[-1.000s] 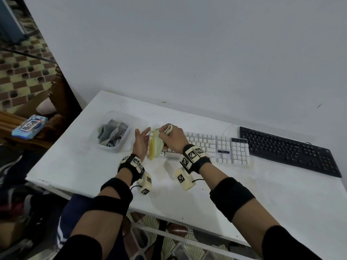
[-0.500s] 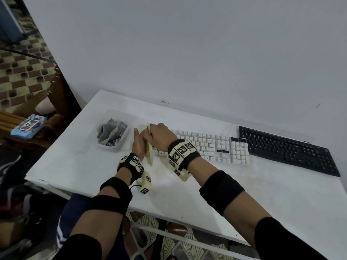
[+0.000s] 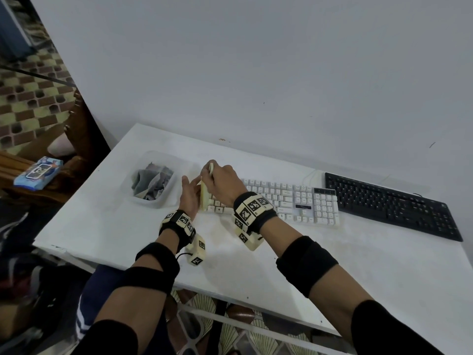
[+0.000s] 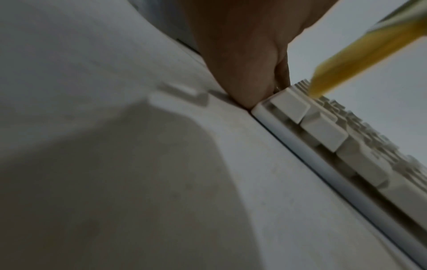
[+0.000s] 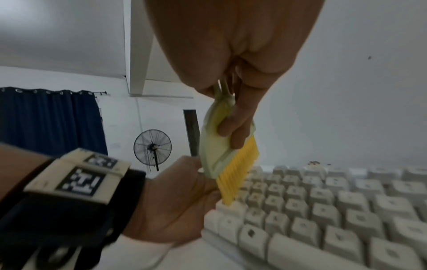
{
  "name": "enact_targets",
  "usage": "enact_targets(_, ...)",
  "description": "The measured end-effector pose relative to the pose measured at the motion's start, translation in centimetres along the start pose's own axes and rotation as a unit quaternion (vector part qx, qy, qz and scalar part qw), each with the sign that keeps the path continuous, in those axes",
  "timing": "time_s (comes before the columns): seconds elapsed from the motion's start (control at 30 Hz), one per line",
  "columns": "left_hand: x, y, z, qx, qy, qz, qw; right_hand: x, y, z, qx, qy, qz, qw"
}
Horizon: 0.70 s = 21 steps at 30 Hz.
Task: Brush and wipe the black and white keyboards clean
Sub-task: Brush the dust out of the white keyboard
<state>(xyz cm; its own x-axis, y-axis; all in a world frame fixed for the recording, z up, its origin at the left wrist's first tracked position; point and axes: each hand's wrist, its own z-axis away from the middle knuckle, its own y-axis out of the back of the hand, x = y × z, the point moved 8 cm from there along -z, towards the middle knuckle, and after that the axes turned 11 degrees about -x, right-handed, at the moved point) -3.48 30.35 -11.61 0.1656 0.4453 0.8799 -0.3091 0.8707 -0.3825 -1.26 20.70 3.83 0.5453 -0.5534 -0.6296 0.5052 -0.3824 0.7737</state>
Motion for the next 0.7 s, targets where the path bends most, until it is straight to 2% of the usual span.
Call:
enact_targets(0.13, -0.1, 0.1, 0.0, 0.0, 0.003, -0.006, 1.0, 0.4, 0.3, 2.1, 0.049, 0.031, -0.001, 0.998)
enact_targets(0.33, -0.2, 0.4, -0.4, 0.011, -0.011, 0.004, 1.0, 2.3, -2.6, 6.0, 0.026, 0.026, -0.045, 0.998)
enact_targets(0.4, -0.4, 0.5, -0.7, 0.008, -0.012, 0.012, 1.0, 2.9, -1.3, 6.5, 0.048, 0.006, -0.085, 0.995)
enact_targets(0.53, -0.3, 0.6, -0.7, 0.021, -0.016, 0.028, 0.999, 5.0, 2.6, 6.4, 0.145, -0.044, -0.133, 0.979)
enact_targets(0.6, -0.1, 0.4, -0.5, 0.028, -0.014, 0.026, 0.999, 6.0, 3.2, 6.1, 0.151, -0.055, -0.133, 0.978)
enact_targets(0.7, 0.1, 0.1, -0.1, 0.029, -0.016, 0.005, 0.999, 7.3, 2.7, 6.2, 0.125, -0.068, -0.148, 0.979)
